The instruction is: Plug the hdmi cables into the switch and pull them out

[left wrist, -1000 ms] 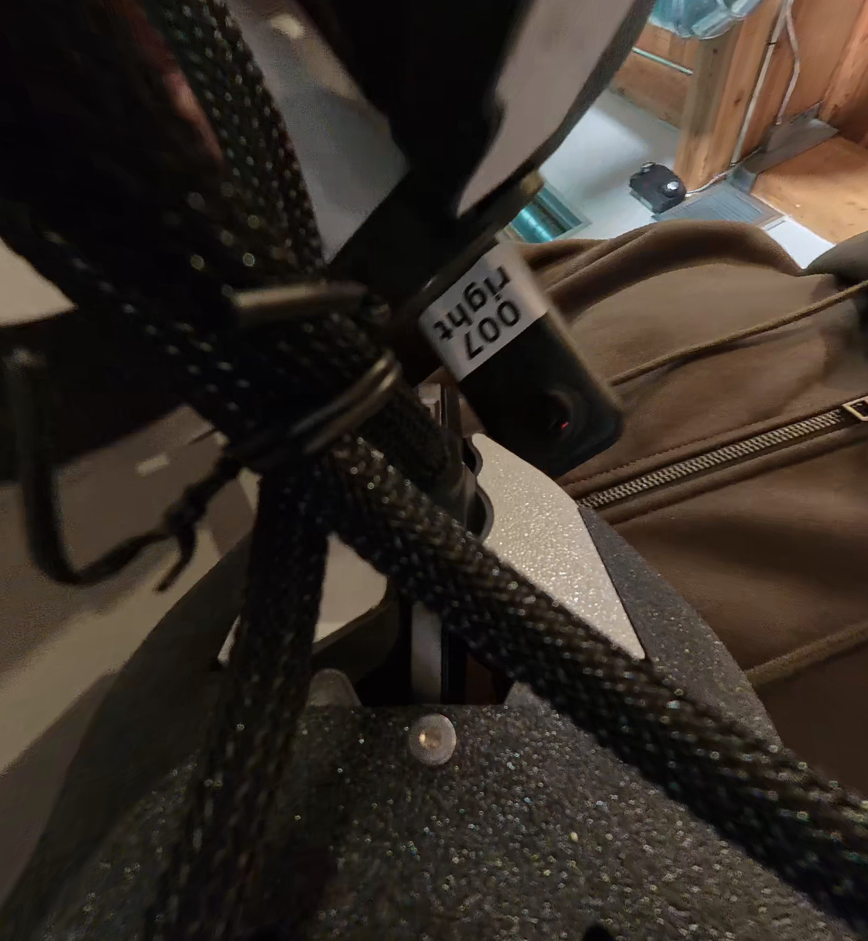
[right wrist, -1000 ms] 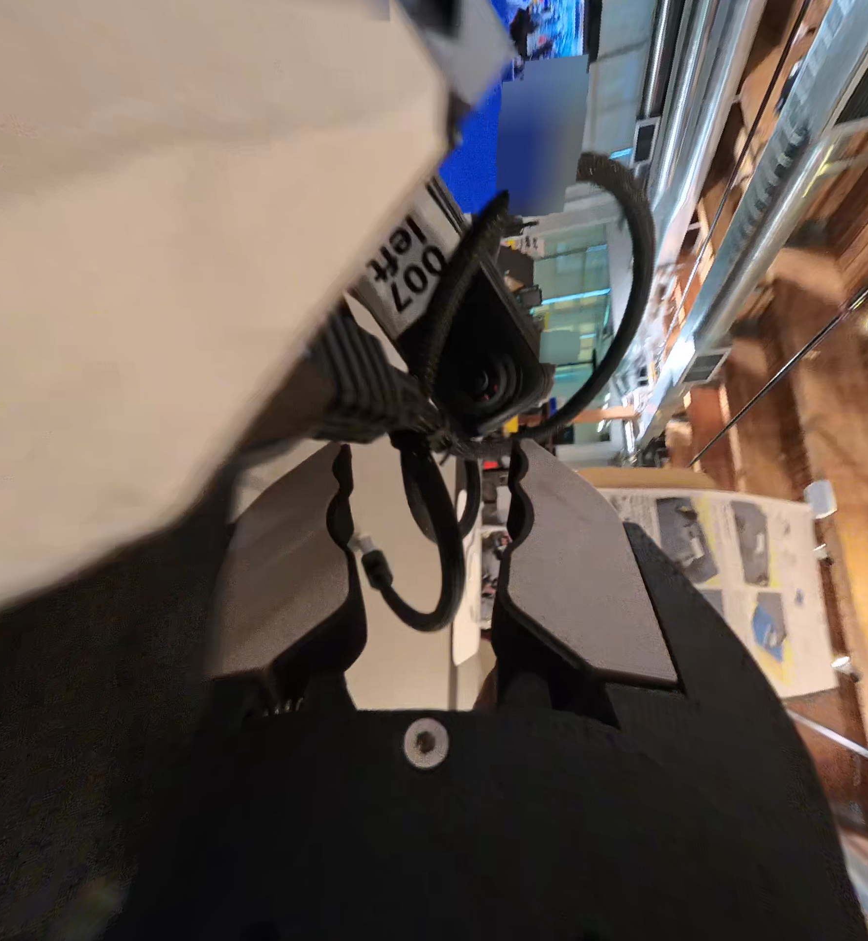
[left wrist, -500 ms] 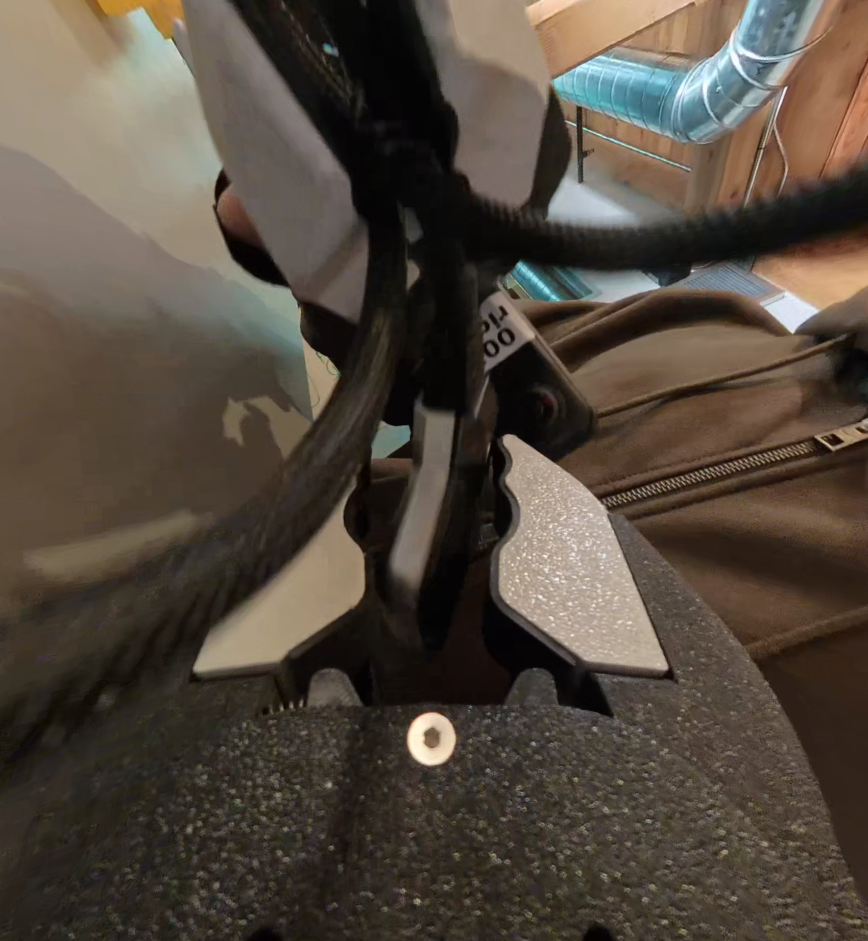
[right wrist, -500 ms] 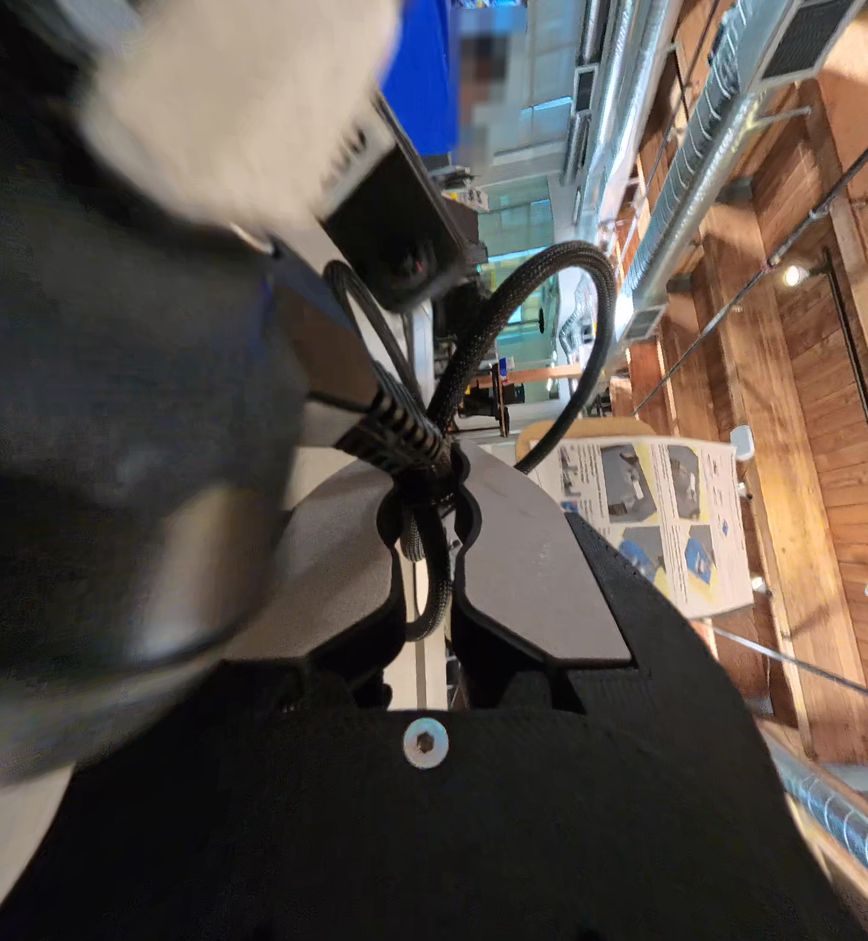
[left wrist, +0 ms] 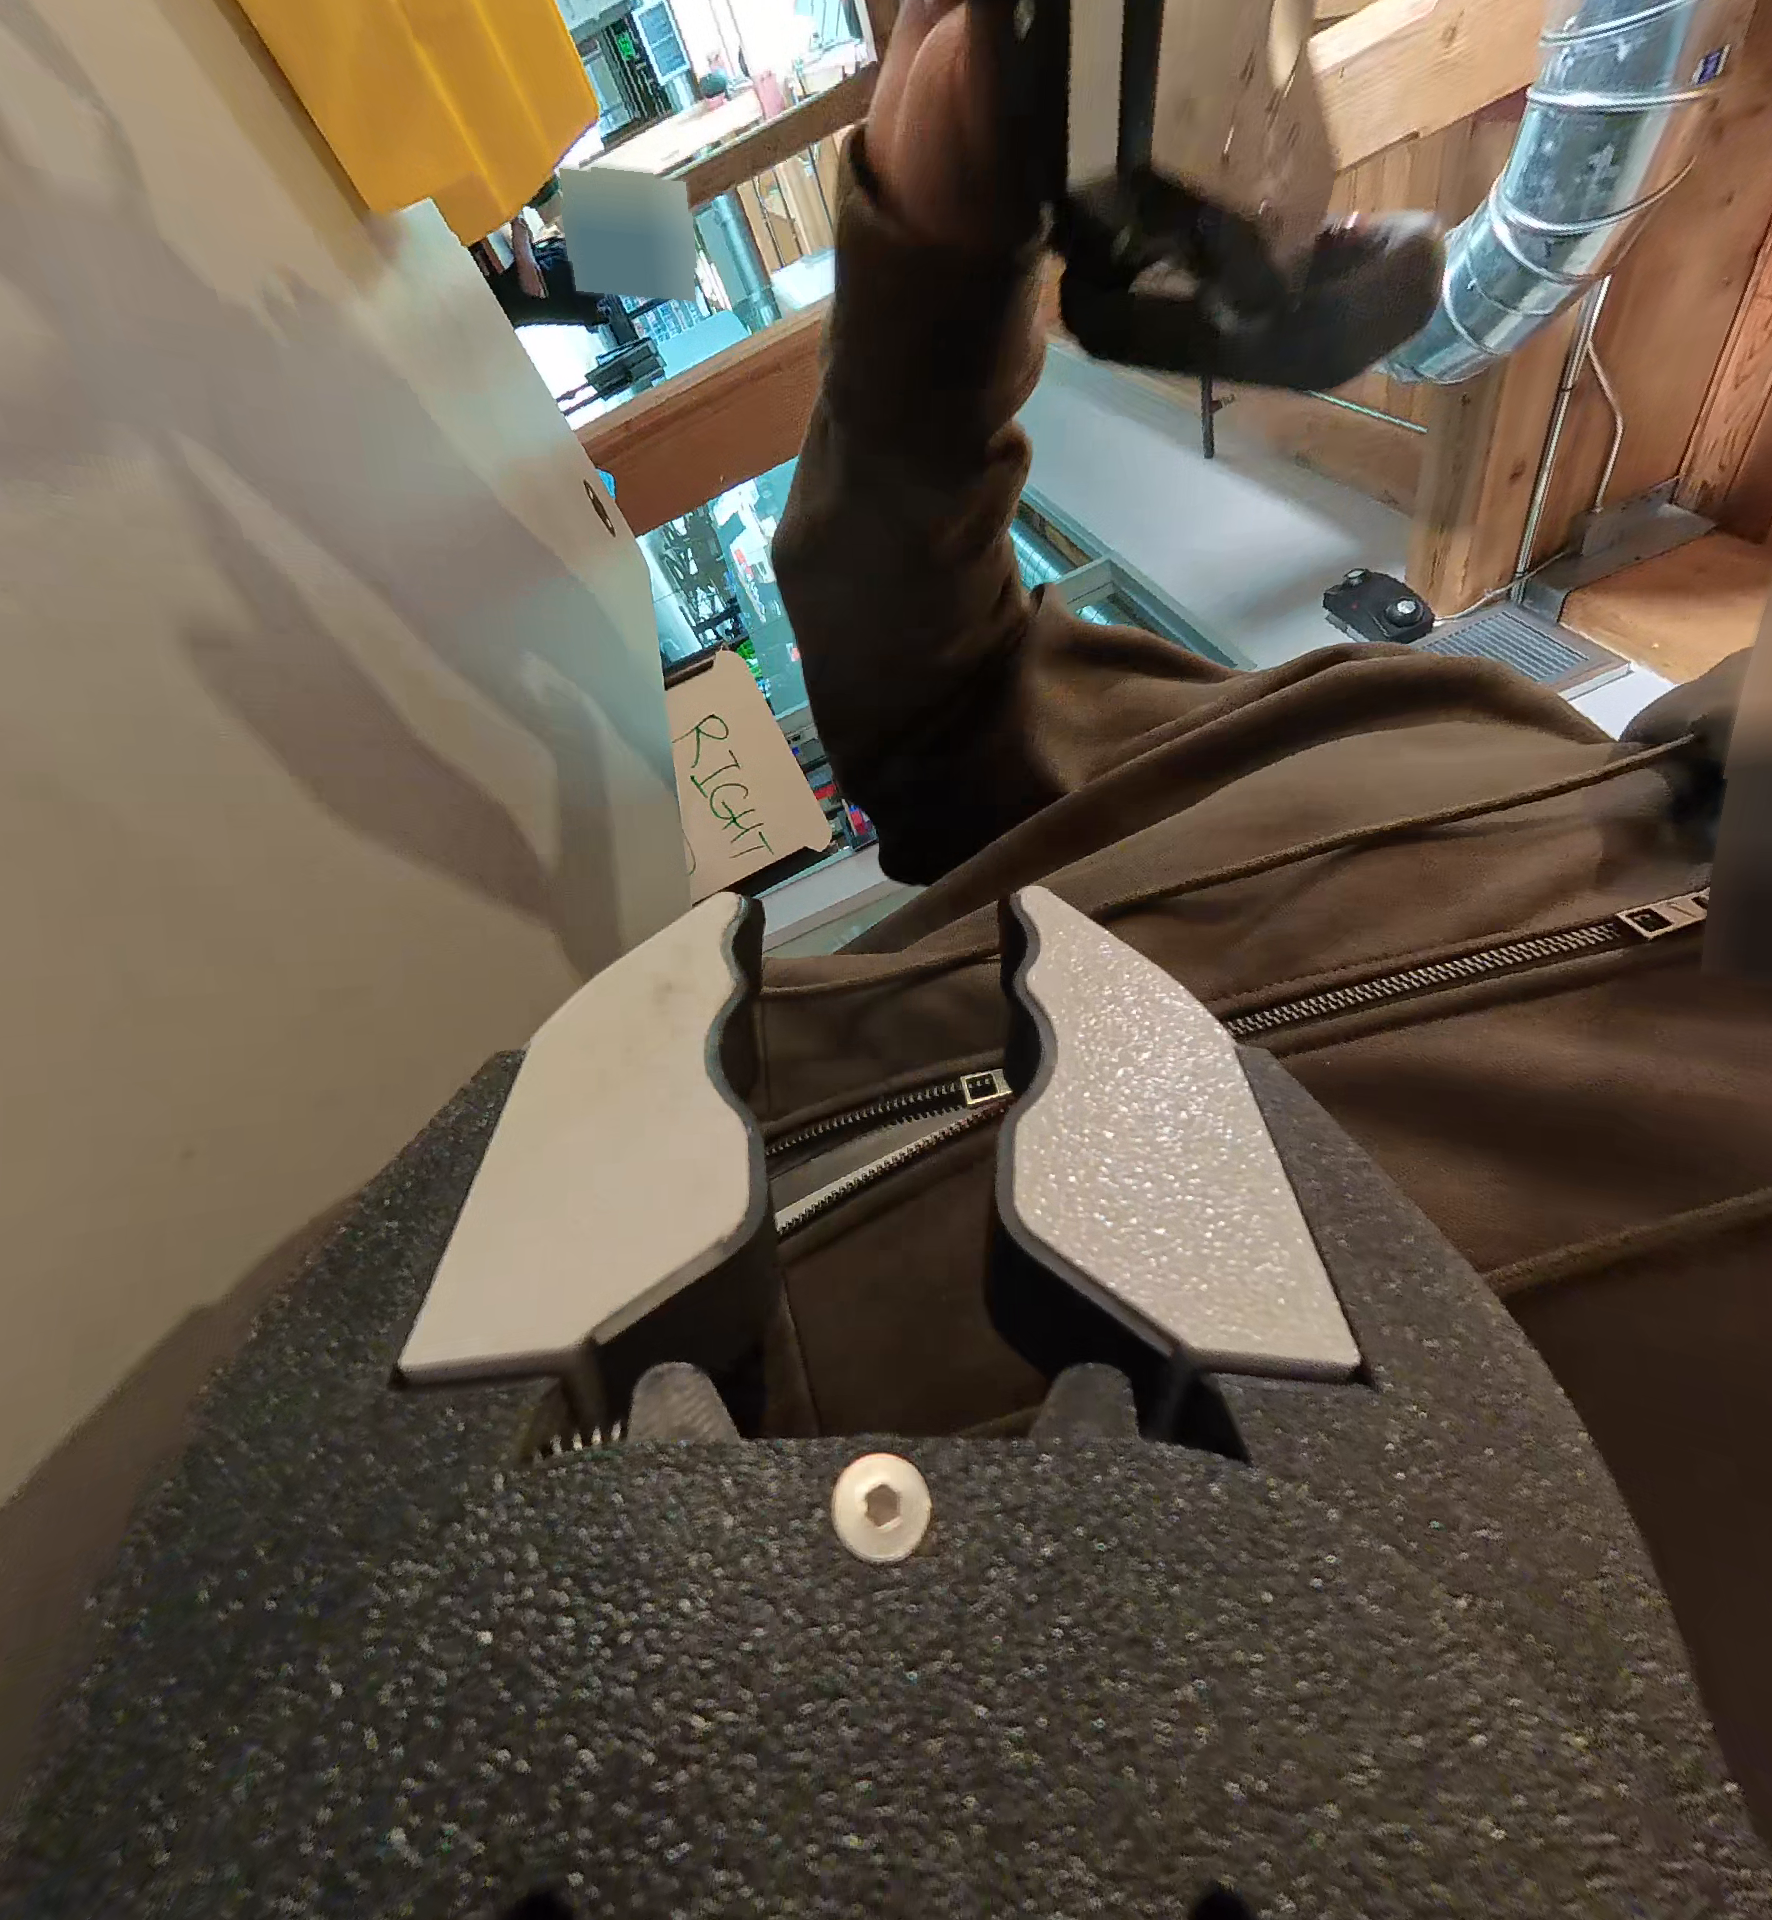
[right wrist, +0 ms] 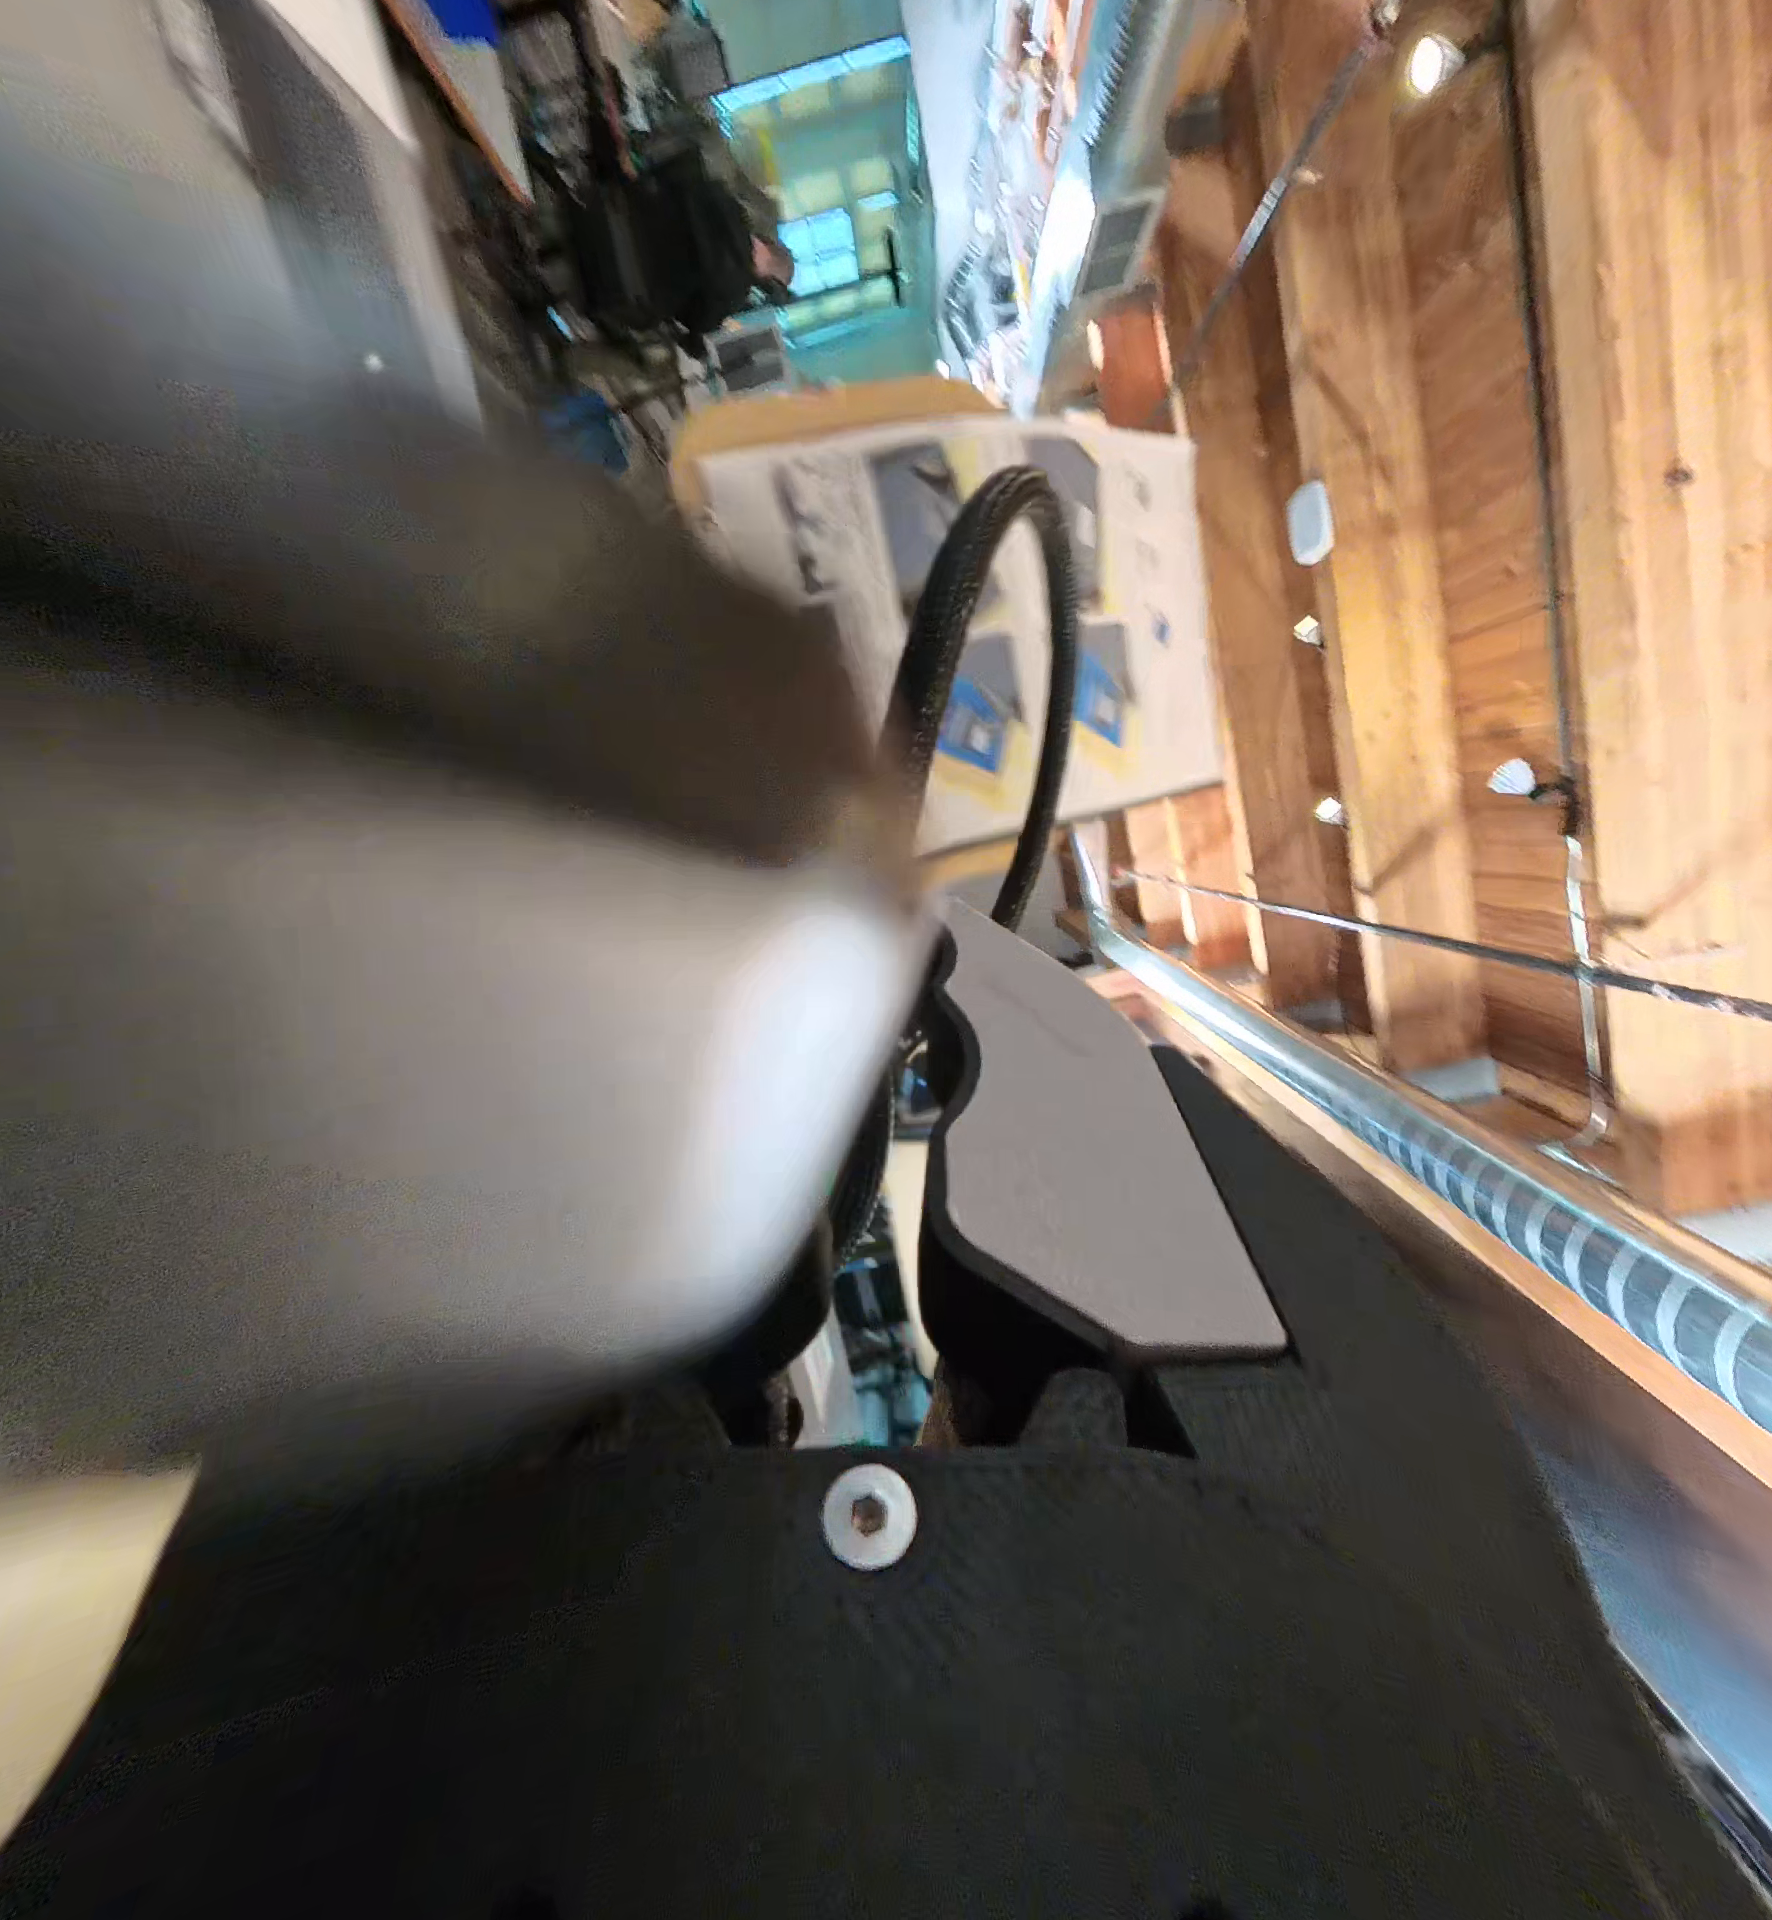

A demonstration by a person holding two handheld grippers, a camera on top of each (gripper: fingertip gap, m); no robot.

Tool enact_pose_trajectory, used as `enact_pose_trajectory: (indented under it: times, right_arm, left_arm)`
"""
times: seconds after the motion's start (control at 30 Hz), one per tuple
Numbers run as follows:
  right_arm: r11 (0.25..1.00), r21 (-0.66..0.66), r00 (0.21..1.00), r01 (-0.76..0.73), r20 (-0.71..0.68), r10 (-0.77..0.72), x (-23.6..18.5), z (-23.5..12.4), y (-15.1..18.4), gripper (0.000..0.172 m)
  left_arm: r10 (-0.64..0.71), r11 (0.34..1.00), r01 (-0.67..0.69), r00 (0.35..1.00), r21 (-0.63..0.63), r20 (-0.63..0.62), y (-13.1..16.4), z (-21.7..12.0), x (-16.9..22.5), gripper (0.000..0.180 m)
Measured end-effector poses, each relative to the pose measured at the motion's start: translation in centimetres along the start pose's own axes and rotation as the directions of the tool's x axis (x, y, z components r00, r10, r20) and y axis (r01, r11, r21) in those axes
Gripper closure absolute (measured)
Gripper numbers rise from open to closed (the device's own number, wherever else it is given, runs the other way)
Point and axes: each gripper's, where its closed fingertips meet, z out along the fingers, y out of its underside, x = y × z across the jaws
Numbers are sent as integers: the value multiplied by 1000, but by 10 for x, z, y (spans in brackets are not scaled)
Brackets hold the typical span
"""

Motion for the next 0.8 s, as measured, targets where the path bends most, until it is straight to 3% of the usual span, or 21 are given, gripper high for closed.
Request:
enact_pose_trajectory:
  times: [0.03,0.2,0.33,0.53,0.8]
  right_arm:
    - [1000,-26,1000,7,-29,-8,21,0,13,158]
    - [986,-167,990,26,-133,-49,108,2,88,159]
    - [954,-289,985,80,-127,-121,137,8,148,158]
    - [855,-476,970,207,-15,-243,112,17,241,159]
    - [675,-700,957,233,43,-286,64,21,355,158]
  left_arm:
    - [-1,1000,1,1000,1,1,0,0,0,137]
    - [2,1000,-2,1000,10,5,-1,0,-1,138]
    - [6,1000,-7,1000,21,8,-2,0,-1,138]
    - [9,999,-9,1000,38,13,-3,-1,-1,138]
    - [-4,999,3,1000,45,17,-5,-1,-2,140]
